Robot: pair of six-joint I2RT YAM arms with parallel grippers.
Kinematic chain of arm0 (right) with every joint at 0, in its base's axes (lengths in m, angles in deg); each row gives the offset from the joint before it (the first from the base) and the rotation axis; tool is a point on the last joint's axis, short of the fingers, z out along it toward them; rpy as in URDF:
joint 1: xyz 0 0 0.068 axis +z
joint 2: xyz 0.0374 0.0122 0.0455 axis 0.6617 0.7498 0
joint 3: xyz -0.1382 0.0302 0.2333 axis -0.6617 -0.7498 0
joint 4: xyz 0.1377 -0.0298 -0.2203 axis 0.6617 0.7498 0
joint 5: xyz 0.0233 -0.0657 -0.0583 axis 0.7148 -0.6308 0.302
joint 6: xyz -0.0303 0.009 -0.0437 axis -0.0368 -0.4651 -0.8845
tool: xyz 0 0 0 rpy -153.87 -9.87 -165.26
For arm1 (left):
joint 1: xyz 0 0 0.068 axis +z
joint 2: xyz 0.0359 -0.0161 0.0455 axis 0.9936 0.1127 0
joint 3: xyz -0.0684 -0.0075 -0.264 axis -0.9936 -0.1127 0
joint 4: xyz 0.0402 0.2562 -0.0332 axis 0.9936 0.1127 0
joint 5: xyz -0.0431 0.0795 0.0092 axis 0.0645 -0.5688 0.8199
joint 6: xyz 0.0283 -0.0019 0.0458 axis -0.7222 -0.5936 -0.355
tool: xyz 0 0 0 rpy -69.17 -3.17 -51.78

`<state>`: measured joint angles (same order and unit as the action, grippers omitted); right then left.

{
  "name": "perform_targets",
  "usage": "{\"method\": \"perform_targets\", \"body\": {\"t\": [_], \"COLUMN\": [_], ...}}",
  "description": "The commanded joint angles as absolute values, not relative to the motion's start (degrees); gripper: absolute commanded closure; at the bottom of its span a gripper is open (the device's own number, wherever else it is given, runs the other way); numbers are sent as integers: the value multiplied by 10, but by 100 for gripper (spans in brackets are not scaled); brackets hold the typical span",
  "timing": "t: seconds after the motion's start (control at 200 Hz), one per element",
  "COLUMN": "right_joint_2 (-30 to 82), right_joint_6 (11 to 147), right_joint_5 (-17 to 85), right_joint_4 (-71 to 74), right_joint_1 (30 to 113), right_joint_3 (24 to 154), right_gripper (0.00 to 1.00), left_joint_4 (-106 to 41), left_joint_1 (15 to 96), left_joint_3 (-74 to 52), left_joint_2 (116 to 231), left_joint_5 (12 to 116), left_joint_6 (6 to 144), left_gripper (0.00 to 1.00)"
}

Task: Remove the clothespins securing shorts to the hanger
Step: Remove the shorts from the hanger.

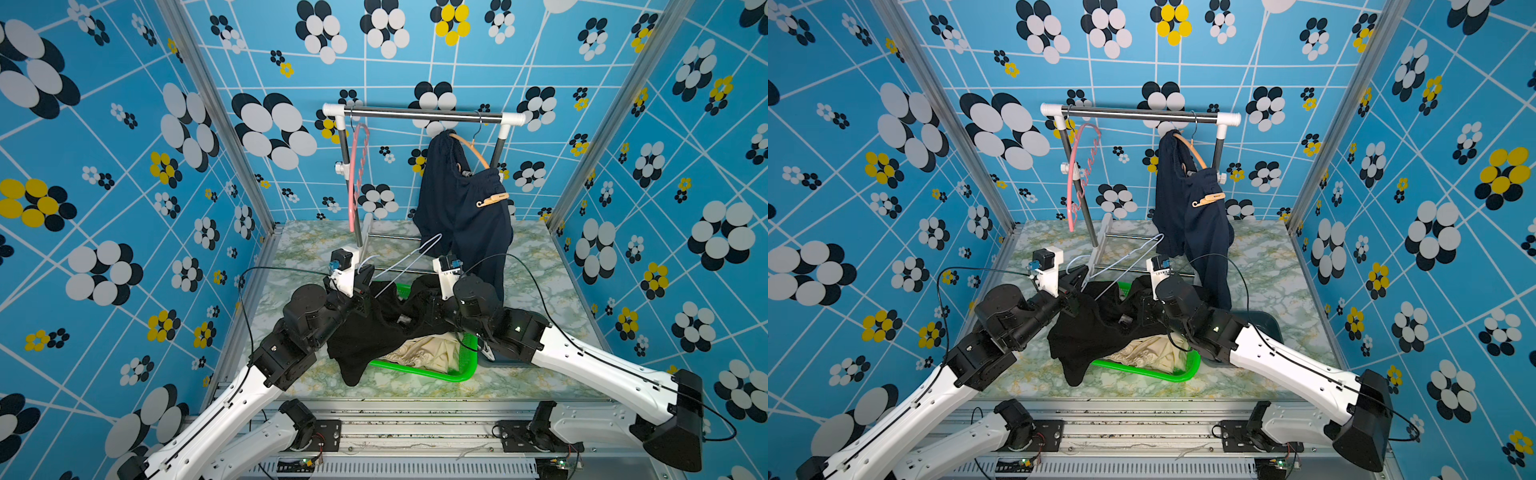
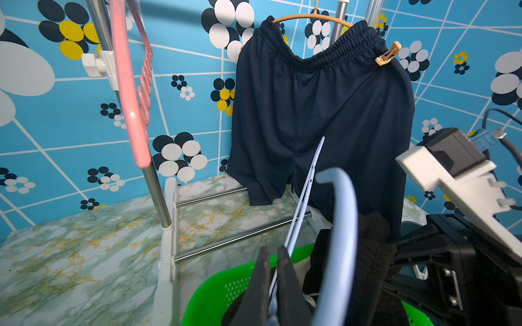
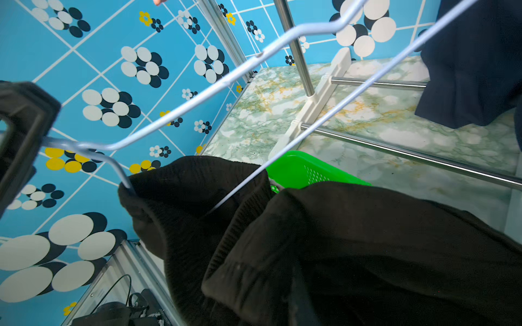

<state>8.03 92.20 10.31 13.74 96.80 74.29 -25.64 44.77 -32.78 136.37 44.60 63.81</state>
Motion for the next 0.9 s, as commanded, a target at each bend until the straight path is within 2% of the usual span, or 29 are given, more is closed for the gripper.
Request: {"method": "perform_targets", "body": {"t": [0.0,0.46,0.895], "right_joint_2": [86,68,111], "right_joint_6": [909,922,835], "right_joint_5": [109,76,140], "right_joint_4": [134,180,235], "right_joint_1": [972,972,994], "right_joint_3": [759,735,894], "right_gripper": [100,100,100], "left_joint_4": [-262,-250,-242], "left_joint_1": [448,448,454], "left_joint_3": [-309,-304,-284], "left_joint_2": [1356,1359,1350], "left_joint_5": [433,431,401], "left_joint_6": [624,623,612], "left_gripper": [100,100,100]}}
